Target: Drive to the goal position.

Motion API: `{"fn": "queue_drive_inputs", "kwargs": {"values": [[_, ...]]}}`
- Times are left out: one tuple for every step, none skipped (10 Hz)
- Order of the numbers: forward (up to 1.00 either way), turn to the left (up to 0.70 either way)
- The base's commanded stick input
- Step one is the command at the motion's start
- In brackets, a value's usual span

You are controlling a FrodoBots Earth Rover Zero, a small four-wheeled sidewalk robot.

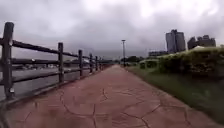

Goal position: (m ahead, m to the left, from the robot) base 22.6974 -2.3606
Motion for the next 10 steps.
{"fn": "queue_drive_inputs", "kwargs": {"values": [[1.0, 0.0], [1.0, 0.0], [1.0, 0.0], [1.0, 0.0], [1.0, 0.0], [1.0, 0.0], [1.0, 0.0], [1.0, 0.0], [1.0, 0.18], [1.0, 0.29]]}}
